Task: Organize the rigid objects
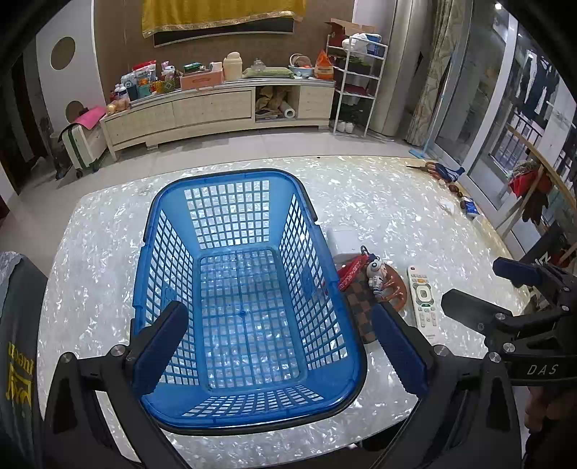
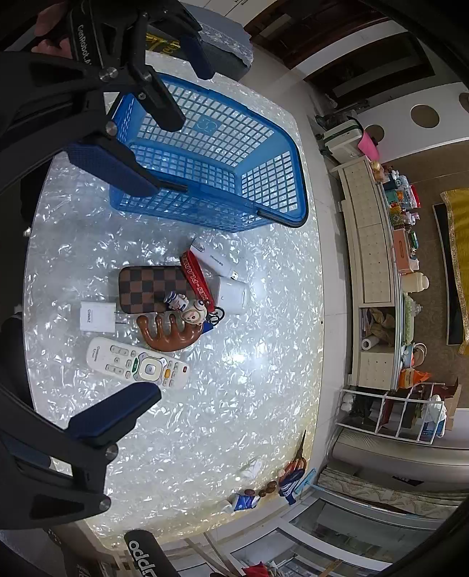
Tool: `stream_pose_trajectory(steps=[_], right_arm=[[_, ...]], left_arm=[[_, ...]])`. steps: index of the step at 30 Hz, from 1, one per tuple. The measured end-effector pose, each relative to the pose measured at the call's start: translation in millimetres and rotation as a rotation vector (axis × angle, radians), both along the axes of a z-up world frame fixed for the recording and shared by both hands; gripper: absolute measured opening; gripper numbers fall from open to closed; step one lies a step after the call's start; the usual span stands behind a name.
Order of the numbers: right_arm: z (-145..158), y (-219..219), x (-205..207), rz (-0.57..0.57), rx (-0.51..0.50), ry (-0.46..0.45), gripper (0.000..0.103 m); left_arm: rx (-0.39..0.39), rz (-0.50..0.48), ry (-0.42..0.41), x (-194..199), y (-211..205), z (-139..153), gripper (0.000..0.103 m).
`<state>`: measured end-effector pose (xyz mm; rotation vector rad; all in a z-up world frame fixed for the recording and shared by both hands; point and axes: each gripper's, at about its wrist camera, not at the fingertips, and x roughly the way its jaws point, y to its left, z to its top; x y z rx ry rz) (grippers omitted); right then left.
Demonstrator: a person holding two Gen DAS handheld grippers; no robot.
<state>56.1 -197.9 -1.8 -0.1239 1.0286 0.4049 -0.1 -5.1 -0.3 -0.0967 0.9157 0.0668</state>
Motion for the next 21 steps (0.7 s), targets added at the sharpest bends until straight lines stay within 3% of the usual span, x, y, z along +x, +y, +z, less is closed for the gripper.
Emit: stream_pose_trajectory(steps=[21], right_arm=[[2.1, 0.5, -1.8, 0.007, 0.013, 0.005, 0.103]], left_arm=[[0.009, -0.007, 0.004, -1.4, -2.1, 2.2, 0.102]])
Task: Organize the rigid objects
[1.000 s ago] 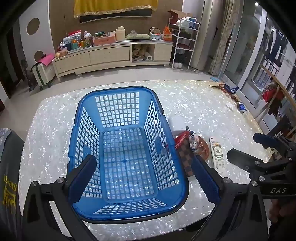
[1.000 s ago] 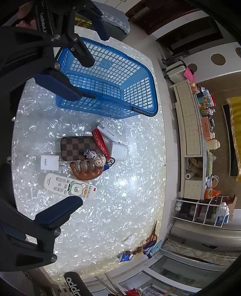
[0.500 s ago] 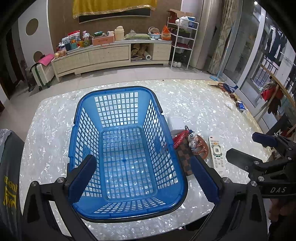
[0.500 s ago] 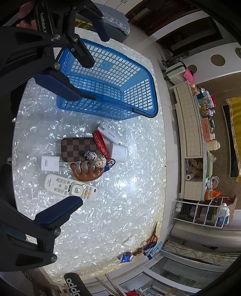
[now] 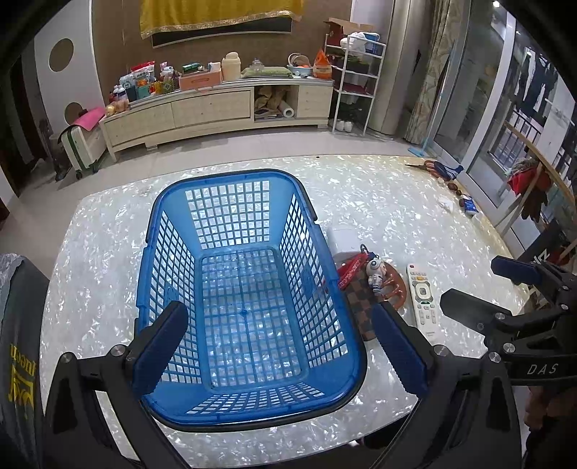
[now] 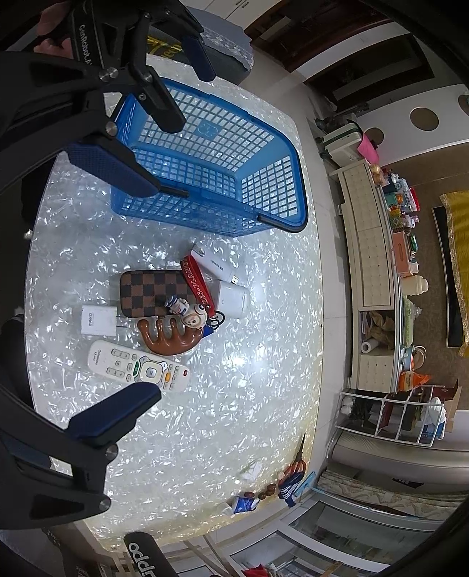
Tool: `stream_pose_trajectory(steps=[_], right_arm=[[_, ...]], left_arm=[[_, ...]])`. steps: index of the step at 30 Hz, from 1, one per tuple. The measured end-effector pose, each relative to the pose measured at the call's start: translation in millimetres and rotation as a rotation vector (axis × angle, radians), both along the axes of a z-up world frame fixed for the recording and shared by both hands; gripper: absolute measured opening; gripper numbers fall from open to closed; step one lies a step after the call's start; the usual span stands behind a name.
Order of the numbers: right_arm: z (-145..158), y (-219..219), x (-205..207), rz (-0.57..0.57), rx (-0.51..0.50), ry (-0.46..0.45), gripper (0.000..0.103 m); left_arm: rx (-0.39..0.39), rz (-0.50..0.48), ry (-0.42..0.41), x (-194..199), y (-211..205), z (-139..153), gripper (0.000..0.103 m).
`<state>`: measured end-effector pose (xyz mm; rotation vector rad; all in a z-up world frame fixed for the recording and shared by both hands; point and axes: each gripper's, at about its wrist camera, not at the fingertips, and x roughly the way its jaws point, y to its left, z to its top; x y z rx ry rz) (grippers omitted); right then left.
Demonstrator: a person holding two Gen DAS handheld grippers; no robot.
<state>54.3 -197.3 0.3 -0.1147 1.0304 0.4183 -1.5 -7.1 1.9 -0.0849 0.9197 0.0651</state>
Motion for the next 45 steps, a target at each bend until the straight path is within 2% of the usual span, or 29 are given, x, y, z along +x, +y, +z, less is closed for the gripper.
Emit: stream_pose_trajectory(steps=[36, 45], right_arm=[[-1.0, -1.1, -2.7, 0.013, 0.013, 0.014, 0.103], [-5.3, -2.4, -2.3, 0.009, -0.017, 0.004, 0.103]], left_arm=[[-0.002, -0.016, 0.005, -4.7, 1.8, -0.5, 0.102], [-0.010, -0.004, 0.037, -5.5, 12.2, -7.2, 0.102]])
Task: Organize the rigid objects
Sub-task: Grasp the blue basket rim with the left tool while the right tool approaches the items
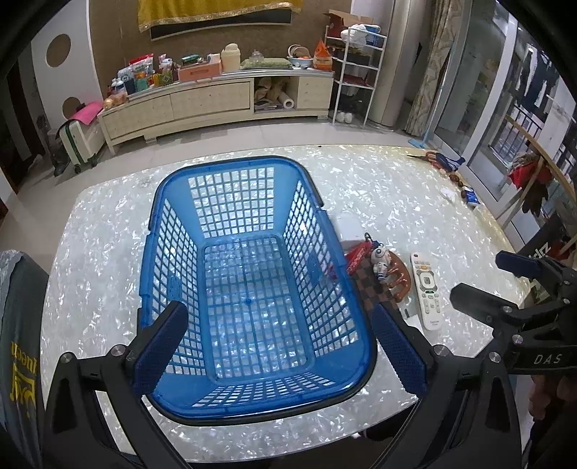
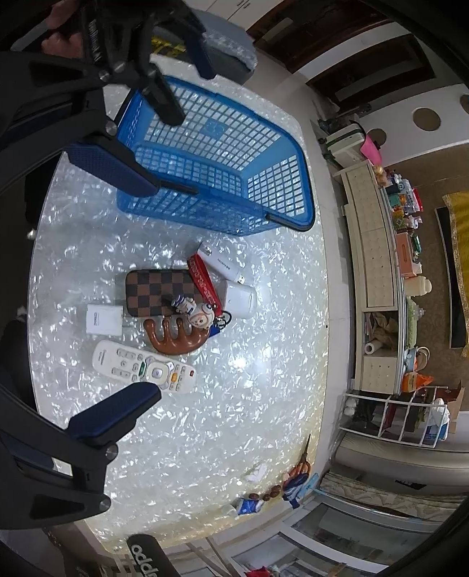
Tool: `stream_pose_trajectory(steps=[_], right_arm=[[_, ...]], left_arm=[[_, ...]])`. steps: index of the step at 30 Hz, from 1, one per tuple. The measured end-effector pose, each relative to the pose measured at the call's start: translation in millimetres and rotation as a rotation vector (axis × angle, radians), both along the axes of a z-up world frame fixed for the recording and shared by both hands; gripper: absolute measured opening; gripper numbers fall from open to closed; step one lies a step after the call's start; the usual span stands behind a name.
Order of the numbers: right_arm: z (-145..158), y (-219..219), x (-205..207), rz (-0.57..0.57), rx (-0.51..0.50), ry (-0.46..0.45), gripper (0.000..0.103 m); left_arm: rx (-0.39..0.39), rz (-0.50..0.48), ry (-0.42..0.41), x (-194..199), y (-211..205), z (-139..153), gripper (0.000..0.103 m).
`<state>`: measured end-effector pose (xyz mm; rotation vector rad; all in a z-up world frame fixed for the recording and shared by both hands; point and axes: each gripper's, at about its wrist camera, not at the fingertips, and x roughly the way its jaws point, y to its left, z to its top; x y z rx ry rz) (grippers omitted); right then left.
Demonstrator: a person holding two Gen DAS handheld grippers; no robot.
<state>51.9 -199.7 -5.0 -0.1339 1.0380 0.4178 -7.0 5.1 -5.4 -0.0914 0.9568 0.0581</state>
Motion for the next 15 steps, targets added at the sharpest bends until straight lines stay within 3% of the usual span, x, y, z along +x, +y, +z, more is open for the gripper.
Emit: stream_pose_trajectory(steps=[10, 15], right_arm=[[-18.7, -13.3, 5.4, -0.016, -0.023, 0.055, 0.103], [-29.1, -18.0, 9.4, -0.026, -0.040, 0.083, 0.103]], left_arm=[[0.006, 0.020, 0.054, 2.1, 28.6, -10.7, 0.102], [-0.021, 0.007, 0.128, 3.8, 50.6, -27.7, 0.097]])
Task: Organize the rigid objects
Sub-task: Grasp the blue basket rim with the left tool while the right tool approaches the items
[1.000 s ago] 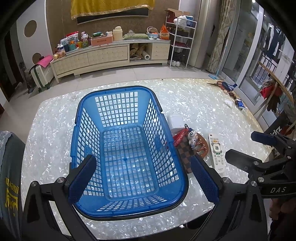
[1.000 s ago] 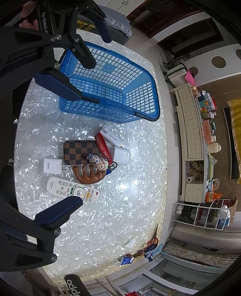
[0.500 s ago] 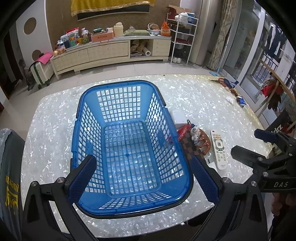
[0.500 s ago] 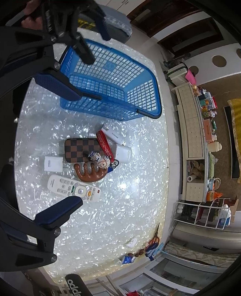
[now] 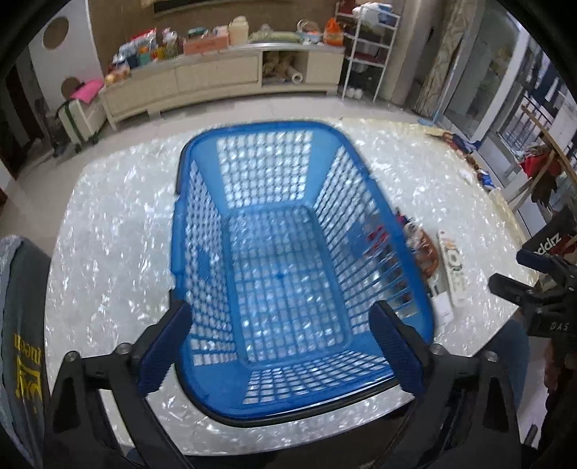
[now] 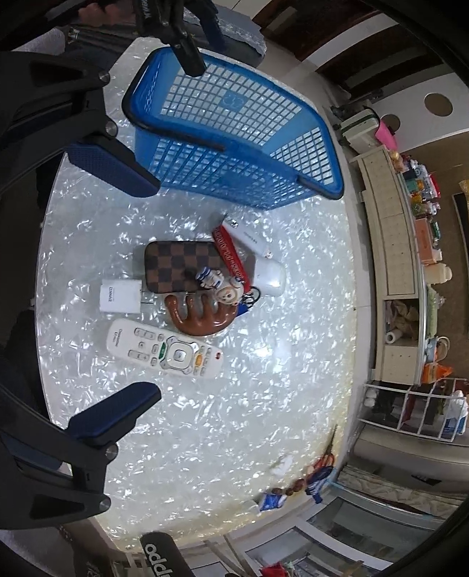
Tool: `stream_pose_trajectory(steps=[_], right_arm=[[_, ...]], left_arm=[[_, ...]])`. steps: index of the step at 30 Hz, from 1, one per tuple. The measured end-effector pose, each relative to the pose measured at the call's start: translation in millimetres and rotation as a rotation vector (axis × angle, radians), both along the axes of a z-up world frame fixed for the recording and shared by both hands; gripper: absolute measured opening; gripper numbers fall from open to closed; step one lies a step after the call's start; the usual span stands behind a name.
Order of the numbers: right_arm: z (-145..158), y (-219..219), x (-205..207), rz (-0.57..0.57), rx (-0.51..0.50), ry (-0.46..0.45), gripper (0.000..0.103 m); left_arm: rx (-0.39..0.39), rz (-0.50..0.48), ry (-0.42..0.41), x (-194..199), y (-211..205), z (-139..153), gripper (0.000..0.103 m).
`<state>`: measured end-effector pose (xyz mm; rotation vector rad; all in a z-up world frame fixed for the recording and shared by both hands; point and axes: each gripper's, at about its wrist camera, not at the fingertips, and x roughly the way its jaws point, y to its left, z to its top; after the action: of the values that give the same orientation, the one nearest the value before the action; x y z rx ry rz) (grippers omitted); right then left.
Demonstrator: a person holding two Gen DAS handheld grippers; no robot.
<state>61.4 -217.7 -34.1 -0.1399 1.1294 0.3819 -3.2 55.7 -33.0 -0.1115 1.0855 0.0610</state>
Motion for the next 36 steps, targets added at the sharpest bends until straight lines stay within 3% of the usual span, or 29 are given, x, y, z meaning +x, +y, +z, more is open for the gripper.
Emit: stream_pose_trajectory(steps=[6, 11, 20, 24, 28, 36], right_arm=[[-15.6, -3.6, 3.2, -0.008, -0.011, 0.041, 0.103], [-26.7, -7.8, 4.6, -0.014, -0.009, 0.071, 0.103], [-34.1, -13.1, 6.4, -0.022, -0.003, 0.092, 0.103], [-40.8, -16.2, 8.2, -0.034, 0.001, 0.106, 0.103], [-46.9, -16.1, 9.7, -0.038, -0.002, 0.123, 0.103], [-55.5, -18.1, 10.0, -0.044, 0.006, 0.131, 0.103]], left_arm=[[-0.042, 0.030, 0.051, -2.7, 28.2, -8.0, 0.095], [-0.012, 0.048, 0.075, -1.5, 41.5, -7.5, 0.094], [-0.024, 0.070, 0.202, 11.8, 57.6, -28.6, 0.067], [-0.069, 0.106, 0.272, 15.4, 67.7, -41.4, 0.043], [-0.073, 0.112, 0.281, 17.5, 69.4, -44.8, 0.031], [-0.084, 0.143, 0.325, 22.2, 77.0, -48.3, 0.026]])
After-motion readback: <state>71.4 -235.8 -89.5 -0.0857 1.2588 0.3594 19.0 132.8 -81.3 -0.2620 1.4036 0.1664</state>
